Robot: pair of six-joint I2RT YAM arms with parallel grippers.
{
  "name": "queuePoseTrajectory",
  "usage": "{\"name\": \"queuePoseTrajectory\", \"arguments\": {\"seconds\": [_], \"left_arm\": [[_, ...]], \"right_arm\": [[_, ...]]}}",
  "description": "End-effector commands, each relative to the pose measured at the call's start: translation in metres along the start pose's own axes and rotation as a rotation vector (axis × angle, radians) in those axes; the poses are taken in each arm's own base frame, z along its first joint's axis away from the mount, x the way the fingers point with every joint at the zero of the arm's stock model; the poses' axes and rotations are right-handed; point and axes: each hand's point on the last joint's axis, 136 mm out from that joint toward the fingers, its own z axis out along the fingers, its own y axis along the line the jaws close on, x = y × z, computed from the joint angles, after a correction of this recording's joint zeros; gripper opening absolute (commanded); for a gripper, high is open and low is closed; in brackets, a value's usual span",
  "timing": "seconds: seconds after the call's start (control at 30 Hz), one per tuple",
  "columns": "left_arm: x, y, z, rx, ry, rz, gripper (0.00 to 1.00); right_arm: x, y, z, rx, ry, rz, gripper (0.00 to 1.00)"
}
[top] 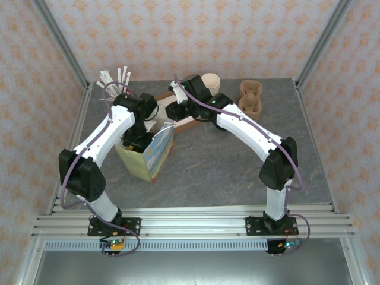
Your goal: Pack the takeout coffee
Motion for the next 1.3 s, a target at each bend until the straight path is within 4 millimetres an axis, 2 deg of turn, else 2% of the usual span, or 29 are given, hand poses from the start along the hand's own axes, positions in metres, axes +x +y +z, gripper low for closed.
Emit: {"name": "queuePoseTrajectory", "arguments": {"seconds": [0.0,0.63,1.27], "left_arm": [[0.003,0.002,0.005,0.006,0.023,0.007,0.3],[-0.007,0.001,0.021,0.002,0.028,-0.001,0.3],[-0.013,0.004,0.044,-0.014,0.076,0.006,0.3]], "right_arm": [[0.012,-0.003,0.006,0.025,0.049,-0.001,0.21],[0.014,-0.003,0.007,0.027,0.053,0.001,0.21],[0.013,-0.001,0.008,0.02,0.053,-0.001,0.21]]}}
